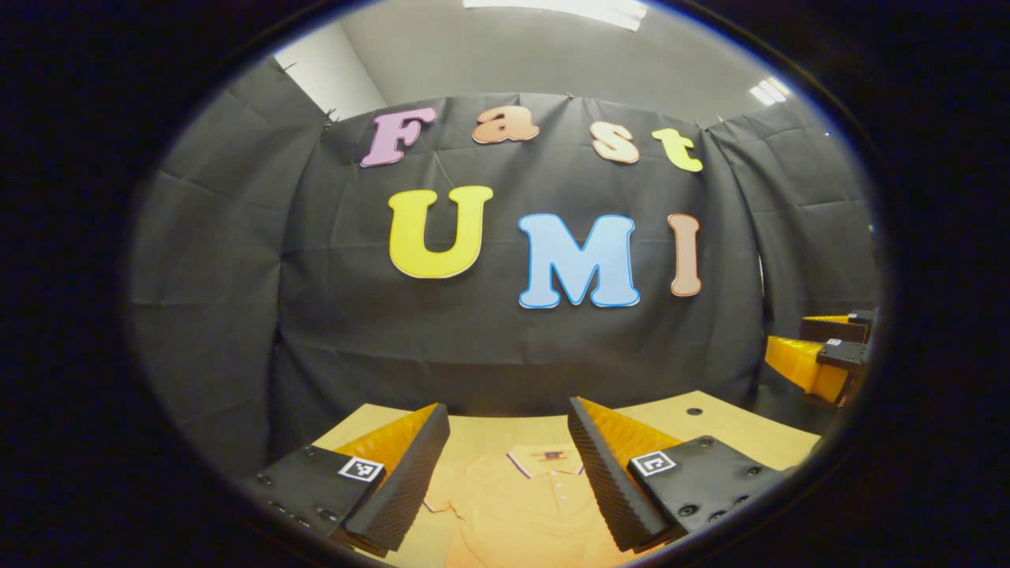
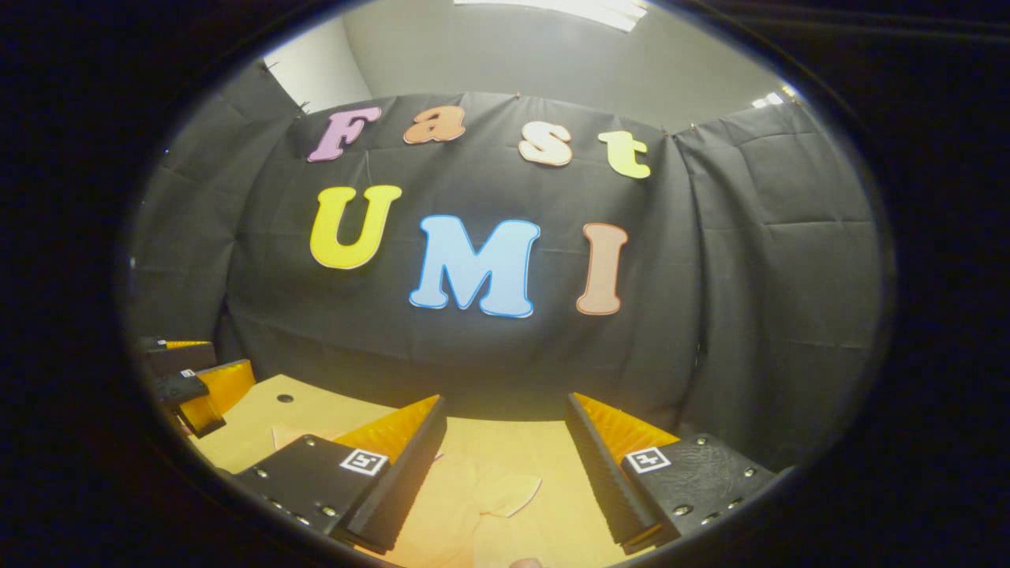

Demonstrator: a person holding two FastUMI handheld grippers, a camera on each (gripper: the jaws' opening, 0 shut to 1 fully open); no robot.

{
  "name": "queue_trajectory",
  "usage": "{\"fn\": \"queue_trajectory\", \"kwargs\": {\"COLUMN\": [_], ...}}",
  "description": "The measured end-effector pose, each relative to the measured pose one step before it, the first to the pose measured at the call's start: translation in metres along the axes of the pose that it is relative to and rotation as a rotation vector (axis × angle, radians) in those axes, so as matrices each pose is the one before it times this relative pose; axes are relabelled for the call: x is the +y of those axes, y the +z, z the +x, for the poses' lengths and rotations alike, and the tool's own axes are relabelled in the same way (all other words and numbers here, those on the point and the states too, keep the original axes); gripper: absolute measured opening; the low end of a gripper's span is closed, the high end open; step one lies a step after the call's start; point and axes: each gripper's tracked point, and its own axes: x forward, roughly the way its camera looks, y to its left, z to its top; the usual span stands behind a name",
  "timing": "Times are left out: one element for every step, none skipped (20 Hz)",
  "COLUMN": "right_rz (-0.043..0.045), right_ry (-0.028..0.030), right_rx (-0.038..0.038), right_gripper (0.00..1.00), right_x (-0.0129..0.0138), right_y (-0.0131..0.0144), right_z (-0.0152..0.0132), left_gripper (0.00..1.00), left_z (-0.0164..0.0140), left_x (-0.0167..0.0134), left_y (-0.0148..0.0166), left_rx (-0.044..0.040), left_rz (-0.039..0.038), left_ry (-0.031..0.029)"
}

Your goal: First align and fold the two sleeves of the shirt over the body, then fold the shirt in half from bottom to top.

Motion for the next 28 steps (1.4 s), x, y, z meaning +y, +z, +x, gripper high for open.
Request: {"fn": "queue_trajectory", "kwargs": {"right_rz": [0.01335, 0.00447, 0.01454, -0.00619, -0.01874, -0.00588, -0.00277, 0.00065, 0.00325, 0.00149, 0.00369, 0.00097, 0.00302, 0.00471, 0.00536, 0.00527, 0.00255, 0.00076, 0.00107, 0.00292, -0.00204, -0.00254, -0.00062, 0.00235, 0.00536, 0.00801, 0.00549, 0.0023], "right_ry": [-0.00173, 0.00368, 0.00505, 0.00195, 0.00279, 0.00722, 0.00465, 0.00391, 0.00654, 0.0053, 0.00375, 0.00627, 0.00462, 0.0077, 0.00621, 0.00363, 0.00473, 0.00139, 0.00475, 0.00501, 0.00206, -0.00083, -0.00117, 0.0006, 0.00194, 0.00244, 0.0021, -0.00013], "right_rx": [-0.00616, 0.01926, 0.01673, 0.01045, 0.01044, 0.00861, 0.00947, 0.01448, 0.0178, 0.01592, 0.01999, 0.02776, 0.02781, 0.03074, 0.0256, 0.03155, 0.03022, 0.02783, 0.02764, 0.01828, 0.01982, 0.01833, 0.01589, 0.01827, 0.02114, 0.01901, 0.01839, 0.01728], "right_gripper": [0.94, 0.94, 0.94, 0.94, 0.94, 0.94, 0.94, 0.94, 0.94, 0.94, 0.94, 0.94, 0.94, 0.94, 0.94, 0.94, 0.94, 0.94, 0.94, 0.95, 0.95, 0.95, 0.95, 0.95, 0.95, 0.95, 0.95, 0.95], "right_x": [0.00079, 0.00037, -0.00085, -0.00408, -0.00291, -0.00069, -0.00062, -0.00098, -0.00063, -0.0004, -0.00107, -0.0005, -0.00098, -0.0008, -0.00116, -0.00161, -0.00143, -0.0023, -0.00097, -0.00108, -0.001, -0.00236, -0.00177, -0.00131, -0.00127, -0.00116, -0.00009, -0.00115], "right_y": [-0.00061, -0.0041, -0.00742, -0.00429, -0.00439, -0.0041, -0.00515, -0.00591, -0.00758, -0.00558, -0.00813, -0.00981, -0.00982, -0.00821, -0.00951, -0.00792, -0.01053, -0.00833, -0.00777, -0.00525, -0.00609, -0.00524, -0.00467, -0.00435, -0.00482, -0.00305, -0.00591, -0.00342], "right_z": [0.00431, 0.00053, 0.00212, 0.00305, 0.00442, 0.00506, 0.00585, 0.00638, 0.00713, 0.00702, 0.00902, 0.00868, 0.00835, 0.00876, 0.00923, 0.00992, 0.00962, 0.00957, 0.00898, 0.0093, 0.00964, 0.00943, 0.0087, 0.00897, 0.00821, 0.00695, 0.00767, 0.00791], "left_gripper": [1.0, 1.0, 0.99, 0.99, 0.98, 0.99, 0.99, 0.99, 1.0, 1.0, 0.99, 0.98, 0.98, 0.99, 0.99, 1.0, 1.0, 1.0, 0.98, 0.98, 0.98, 1.0, 0.98, 1.0, 0.98, 1.0, 1.0, 1.0], "left_z": [0.00133, 0.0021, -0.00202, -0.00004, 0.00148, 0.00102, 0.00041, -0.00101, -0.00104, -0.00126, -0.00066, -0.00034, 0.0008, 0.00079, 0.00065, 0.00111, 0.00147, 0.00104, 0.00185, 0.00133, 0.00079, 0.00074, 0.00027, 0.00023, 0.00016, -0.00006, -0.00032, -0.001], "left_x": [0.0002, 0.00159, -0.00159, 0.00057, 0.00105, 0.00127, 0.00119, 0.00144, 0.00047, 0.00019, 0.00119, 0.00162, 0.00102, 0.00163, 0.00126, 0.00082, 0.00212, 0.0004, -0.00047, 0.00031, 0.0006, 0.00062, 0.00056, 0.00019, -0.00049, 0.00018, 0.00074, -0.00051], "left_y": [0.00043, 0.00471, -0.00391, -0.0036, -0.00204, -0.00196, -0.00102, 0.00025, 0.00018, -0.00059, -0.00131, -0.00243, -0.0023, -0.00267, -0.00137, -0.00162, -0.00211, -0.00129, -0.00263, -0.00231, -0.00154, -0.00026, -0.00164, -0.00023, -0.00174, -0.0018, -0.0001, -0.001], "left_rx": [-0.00227, -0.02632, 0.02476, 0.02331, 0.00955, 0.0034, 0.00326, -0.00048, -0.00123, -0.00114, 0.00367, 0.00407, 0.00629, 0.00774, 0.00347, 0.00452, 0.00597, 0.00544, 0.00429, 0.00676, 0.00462, 0.00249, 0.00144, 0.00283, 0.00451, 0.00437, 0.00132, 0.00211], "left_rz": [0.00019, 0.01755, -0.02233, -0.00922, -0.01232, 0.0017, -0.00042, 0.00437, 0.00531, 0.00218, 0.00084, 0.00102, 0.00229, 0.00074, 0.00059, 0.00096, -0.00009, 0.00017, -0.0016, -0.00255, -0.00149, -0.00163, -0.00191, -0.00066, 0.0011, 0.002, 0.00209, 0.00052], "left_ry": [0.00048, 0.002, 0.00627, 0.00728, 0.00768, 0.00791, 0.00852, 0.01195, 0.00938, 0.00946, 0.00798, 0.00781, 0.00645, 0.00744, 0.0086, 0.00872, 0.01003, 0.00549, 0.00302, 0.00451, 0.00813, 0.00597, 0.006, 0.00544, 0.0033, 0.00443, 0.0042, 0.0011]}}
